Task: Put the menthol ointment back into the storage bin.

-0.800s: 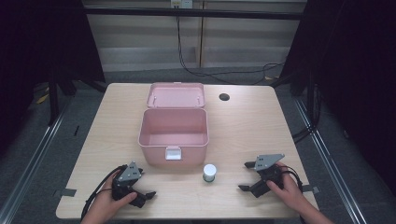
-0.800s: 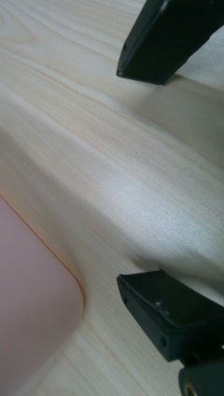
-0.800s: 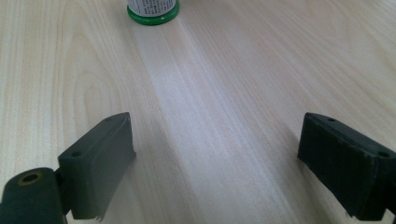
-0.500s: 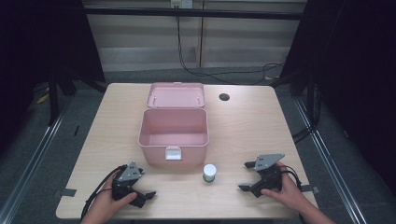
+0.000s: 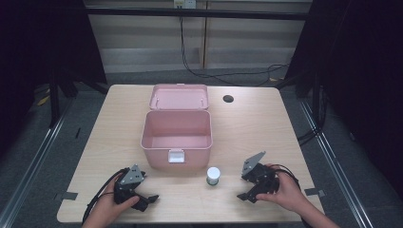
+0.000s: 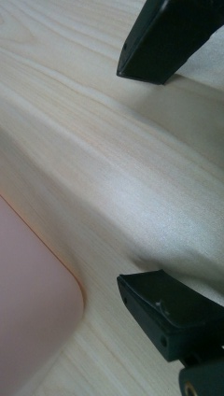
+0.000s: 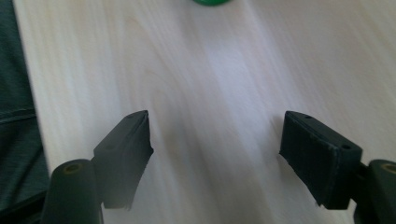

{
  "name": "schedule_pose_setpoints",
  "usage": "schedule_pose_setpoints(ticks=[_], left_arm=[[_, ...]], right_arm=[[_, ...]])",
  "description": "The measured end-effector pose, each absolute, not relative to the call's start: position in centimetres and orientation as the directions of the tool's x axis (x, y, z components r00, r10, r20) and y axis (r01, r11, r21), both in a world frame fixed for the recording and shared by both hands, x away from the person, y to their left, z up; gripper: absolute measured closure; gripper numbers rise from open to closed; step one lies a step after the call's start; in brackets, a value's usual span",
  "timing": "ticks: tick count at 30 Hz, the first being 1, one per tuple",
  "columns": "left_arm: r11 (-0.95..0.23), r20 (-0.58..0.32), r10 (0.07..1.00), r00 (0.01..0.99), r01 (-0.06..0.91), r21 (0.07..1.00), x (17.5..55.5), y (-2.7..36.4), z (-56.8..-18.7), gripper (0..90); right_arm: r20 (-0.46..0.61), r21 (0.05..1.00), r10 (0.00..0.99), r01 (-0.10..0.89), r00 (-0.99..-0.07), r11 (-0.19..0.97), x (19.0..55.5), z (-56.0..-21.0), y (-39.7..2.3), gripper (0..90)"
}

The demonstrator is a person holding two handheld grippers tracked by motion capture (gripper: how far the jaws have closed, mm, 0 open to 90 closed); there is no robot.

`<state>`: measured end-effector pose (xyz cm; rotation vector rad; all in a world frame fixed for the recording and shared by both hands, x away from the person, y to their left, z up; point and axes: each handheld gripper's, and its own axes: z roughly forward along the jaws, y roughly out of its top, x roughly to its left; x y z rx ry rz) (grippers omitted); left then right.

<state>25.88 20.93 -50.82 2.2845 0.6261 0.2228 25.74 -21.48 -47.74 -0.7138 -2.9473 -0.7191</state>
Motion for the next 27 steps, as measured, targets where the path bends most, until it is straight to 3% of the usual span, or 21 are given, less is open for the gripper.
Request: schedule_pose_setpoints(ticks=[17, 27], left_arm=[[-0.604, -0.027, 0.5, 0.866, 0.371, 0.706, 25.9, 20.9, -50.8, 2.2], [-0.604, -0.027, 0.501, 0.865, 0.371, 0.705, 25.9, 20.9, -50.8, 2.2]], right_arm=[[0.104, 0.276, 0.391, 0.404, -0.915, 0.872, 28.4, -43.6, -17.6, 31.8], [0.083, 0.263, 0.349, 0.358, -0.933, 0.896, 28.7, -43.3, -16.0, 32.7]])
